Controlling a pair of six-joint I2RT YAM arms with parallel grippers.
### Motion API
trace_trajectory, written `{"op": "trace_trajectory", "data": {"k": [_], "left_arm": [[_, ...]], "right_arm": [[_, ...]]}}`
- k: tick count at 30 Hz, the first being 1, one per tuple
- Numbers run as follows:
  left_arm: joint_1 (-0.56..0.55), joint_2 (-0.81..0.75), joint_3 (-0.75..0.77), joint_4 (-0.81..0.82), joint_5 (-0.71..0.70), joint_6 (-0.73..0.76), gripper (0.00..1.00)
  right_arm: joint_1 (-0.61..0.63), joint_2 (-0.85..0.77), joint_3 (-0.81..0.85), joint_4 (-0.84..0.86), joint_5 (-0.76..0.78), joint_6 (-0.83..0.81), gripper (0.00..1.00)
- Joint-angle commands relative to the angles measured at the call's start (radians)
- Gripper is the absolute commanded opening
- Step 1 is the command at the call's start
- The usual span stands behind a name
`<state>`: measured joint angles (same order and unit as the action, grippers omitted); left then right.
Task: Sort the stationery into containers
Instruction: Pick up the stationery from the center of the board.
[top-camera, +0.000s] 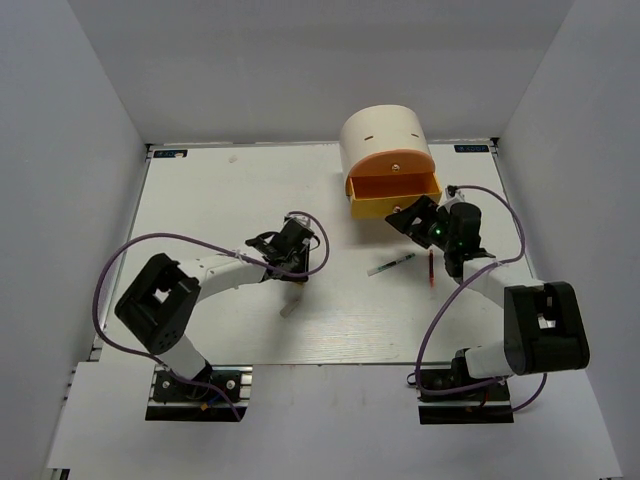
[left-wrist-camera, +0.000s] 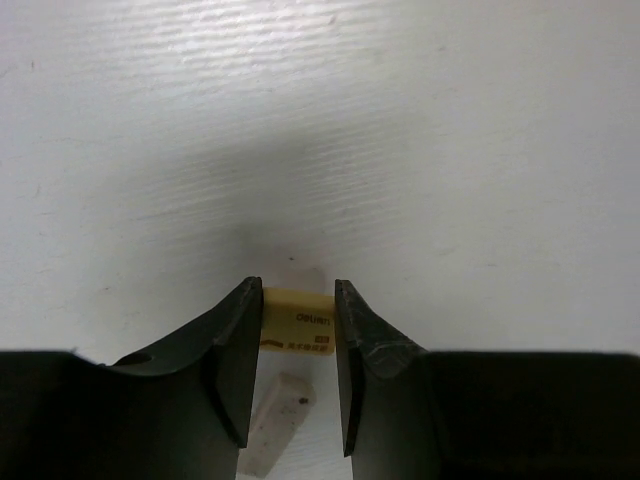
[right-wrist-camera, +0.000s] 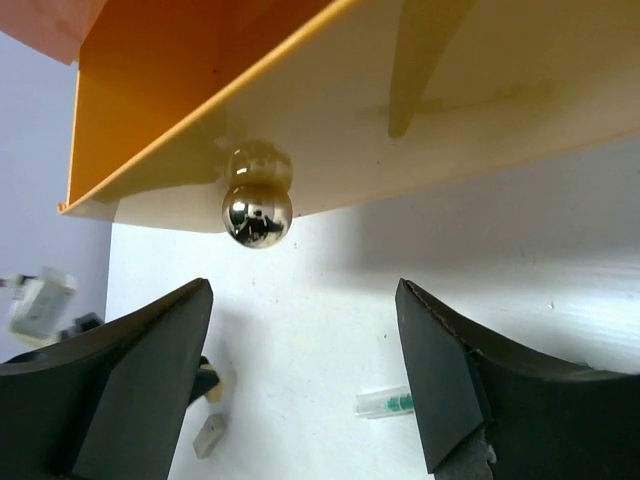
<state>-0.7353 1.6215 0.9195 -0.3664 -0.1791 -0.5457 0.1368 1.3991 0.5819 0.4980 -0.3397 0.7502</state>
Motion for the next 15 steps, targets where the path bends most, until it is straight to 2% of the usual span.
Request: {"op": "trace_trajectory", "data": {"k": [1,5,8,12,13,14,15], "left_arm": [[-0.004,-0.116,0.076,0.047,0.041,0.041,0.24],[-0.004,-0.150,0.157,0.099,0.064,0.053,0.24],[-0.004,-0.150,0.202,0.158,0.075,0.062,0.24],[-0.004,-0.117,0.281,0.283,0.075,0.053,0.24],[-0.004,-0.104,0.309,0.306,0.075,0.053,0.24],[-0.004,-0.089,0.323,0.328,0.066,0.053,0.24],[-0.004,-0.054,0.340,0.368,0.066,0.053,0.24]], "right_arm": [[-0.016,-0.048,-0.008,-0.041,-0.002,-0.025,0.80],[-0.036,-0.077,-0.010,-0.093,-0.021,-0.063,0.80],[-0.051,-0.097,-0.010,-0.124,-0.051,-0.101,0.74],[-0.071,-0.124,-0.001,-0.185,-0.114,-0.187,0.49],[-0.072,-0.124,-0.001,-0.208,-0.134,-0.199,0.42],[-0.075,-0.130,-0.001,-0.210,-0.148,-0.212,0.30],[-0.077,-0.130,0.004,-0.219,-0.169,-0.235,0.28]]}}
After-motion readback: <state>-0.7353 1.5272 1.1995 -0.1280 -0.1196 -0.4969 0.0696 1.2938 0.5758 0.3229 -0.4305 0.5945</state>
